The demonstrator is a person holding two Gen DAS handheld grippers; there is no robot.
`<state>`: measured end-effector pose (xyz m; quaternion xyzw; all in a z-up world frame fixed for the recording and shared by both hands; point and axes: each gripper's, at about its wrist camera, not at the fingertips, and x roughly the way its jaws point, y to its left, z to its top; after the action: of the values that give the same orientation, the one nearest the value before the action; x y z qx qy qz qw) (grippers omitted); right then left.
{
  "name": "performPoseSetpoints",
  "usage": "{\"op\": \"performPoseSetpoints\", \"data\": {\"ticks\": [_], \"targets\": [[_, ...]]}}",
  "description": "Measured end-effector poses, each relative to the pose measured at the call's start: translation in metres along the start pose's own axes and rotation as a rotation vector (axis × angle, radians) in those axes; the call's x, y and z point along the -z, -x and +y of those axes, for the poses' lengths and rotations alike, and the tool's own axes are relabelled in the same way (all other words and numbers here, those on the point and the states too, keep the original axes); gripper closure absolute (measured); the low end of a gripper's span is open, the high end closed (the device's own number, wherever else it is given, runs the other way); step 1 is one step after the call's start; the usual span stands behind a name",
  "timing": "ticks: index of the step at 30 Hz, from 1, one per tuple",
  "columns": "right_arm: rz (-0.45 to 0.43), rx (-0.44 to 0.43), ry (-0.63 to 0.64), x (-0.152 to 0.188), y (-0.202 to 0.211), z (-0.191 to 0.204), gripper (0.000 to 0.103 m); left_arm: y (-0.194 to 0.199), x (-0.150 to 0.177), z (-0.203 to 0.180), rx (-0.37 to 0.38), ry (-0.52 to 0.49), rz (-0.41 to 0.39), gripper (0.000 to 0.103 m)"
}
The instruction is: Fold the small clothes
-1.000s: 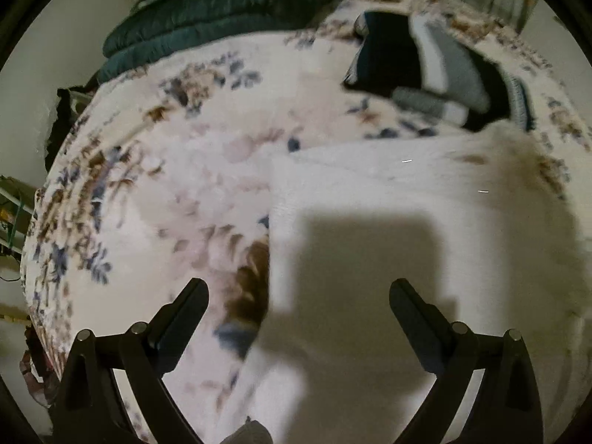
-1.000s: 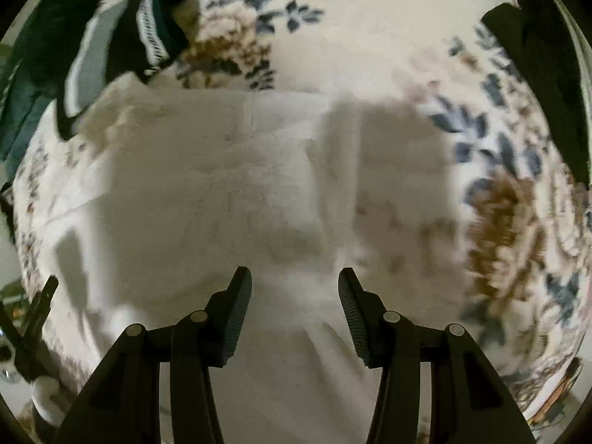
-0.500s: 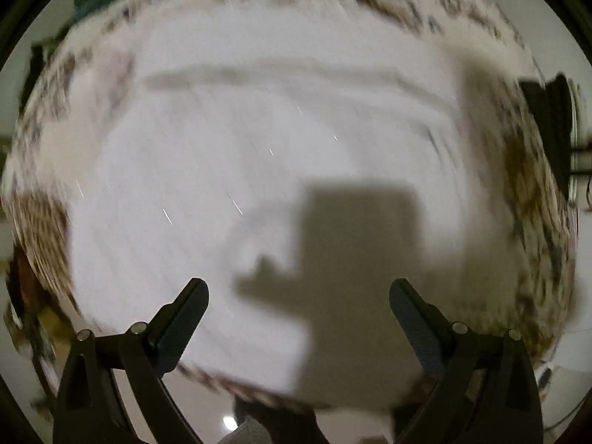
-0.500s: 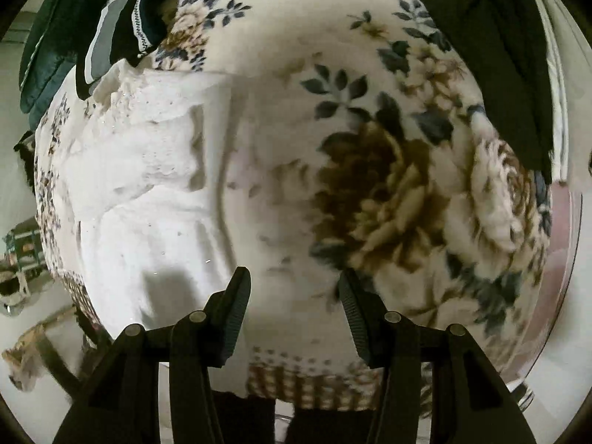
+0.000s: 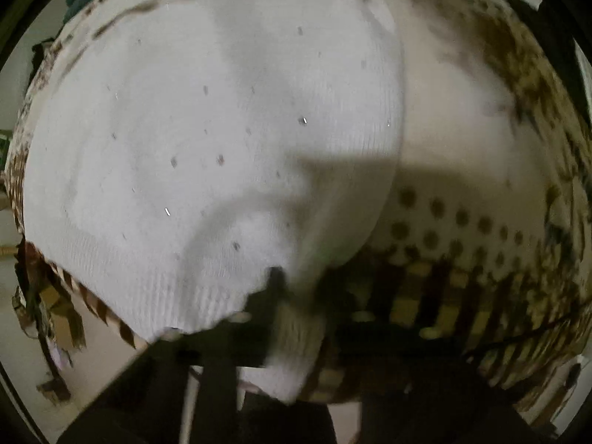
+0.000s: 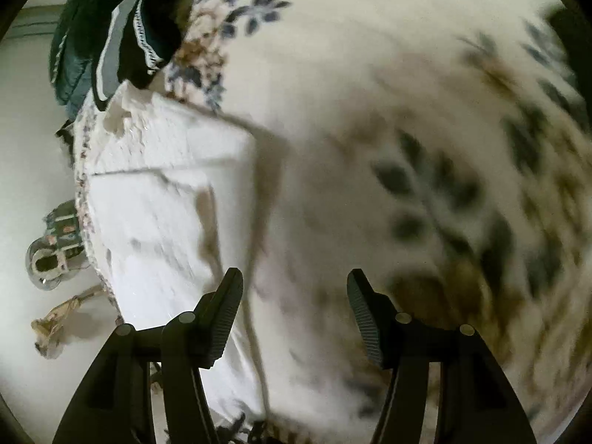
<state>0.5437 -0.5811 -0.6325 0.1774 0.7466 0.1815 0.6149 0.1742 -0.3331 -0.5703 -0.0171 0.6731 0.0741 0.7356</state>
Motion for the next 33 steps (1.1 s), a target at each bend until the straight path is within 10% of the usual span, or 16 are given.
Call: {"op": "performPoseSetpoints", "data": {"ticks": [6, 10, 16, 26, 33], "targets": [[0.013, -0.114, -0.128, -0.045, -0.034, -0.005, 0.043, 0.037, -0.010, 0.031, 0.068, 0.090, -0.103, 0.095], [0.012, -0.150, -0.119, -0.047, -0.040, 0.007, 0.092, 0.065, -0.012, 0.056, 0.083, 0.139, -0.135, 0.096], [-0.037, -0.126, -0.048, -0.043, -0.008, 0.055, 0.095, 0.100, -0.015, 0.113, 0.167, 0.268, -0.148, 0.096], [-0.068, -0.026, 0.139, -0.064, 0.023, 0.253, 0.096, 0.120, -0.038, 0.264, 0.287, 0.521, -0.187, 0.096], [-0.061, 0.138, 0.253, -0.092, -0.078, 0.417, 0.096, 0.071, -0.040, 0.370, 0.314, 0.590, -0.173, 0.101]]}}
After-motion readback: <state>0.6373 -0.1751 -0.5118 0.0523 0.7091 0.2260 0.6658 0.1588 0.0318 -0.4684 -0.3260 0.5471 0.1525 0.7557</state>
